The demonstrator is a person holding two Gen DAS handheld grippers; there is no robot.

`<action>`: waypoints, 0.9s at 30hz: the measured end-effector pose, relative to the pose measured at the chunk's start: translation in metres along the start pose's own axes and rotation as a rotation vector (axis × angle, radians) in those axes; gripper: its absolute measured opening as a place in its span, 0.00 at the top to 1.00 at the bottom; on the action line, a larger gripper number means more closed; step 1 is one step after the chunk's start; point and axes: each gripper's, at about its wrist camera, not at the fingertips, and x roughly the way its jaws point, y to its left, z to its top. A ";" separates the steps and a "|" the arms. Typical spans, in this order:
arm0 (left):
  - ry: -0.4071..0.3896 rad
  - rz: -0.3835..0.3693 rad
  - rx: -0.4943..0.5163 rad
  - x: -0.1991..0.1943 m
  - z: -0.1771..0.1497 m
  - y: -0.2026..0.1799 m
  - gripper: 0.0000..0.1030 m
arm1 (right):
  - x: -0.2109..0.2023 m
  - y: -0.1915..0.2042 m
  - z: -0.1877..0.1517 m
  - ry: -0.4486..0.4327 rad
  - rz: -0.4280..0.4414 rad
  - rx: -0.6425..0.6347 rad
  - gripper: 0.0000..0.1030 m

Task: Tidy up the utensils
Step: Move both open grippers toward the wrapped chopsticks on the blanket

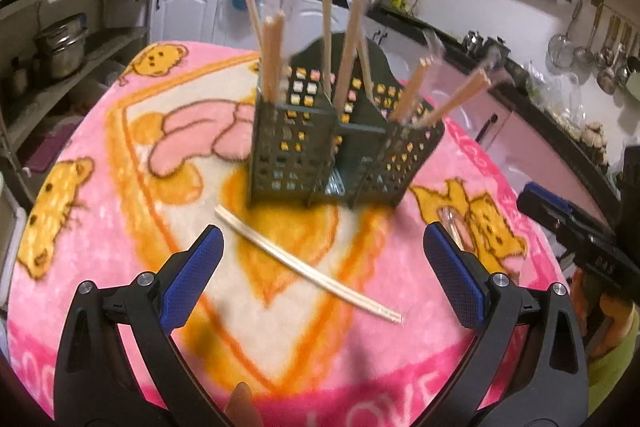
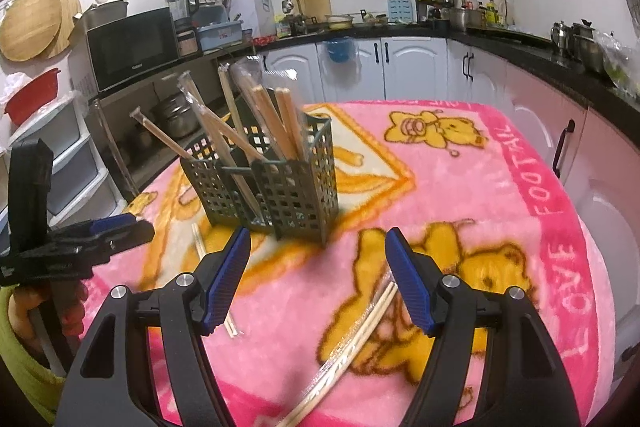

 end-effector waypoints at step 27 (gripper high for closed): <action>0.200 0.015 0.668 0.060 -0.065 -0.080 0.41 | 0.053 -0.042 -0.016 0.169 -0.071 0.091 0.35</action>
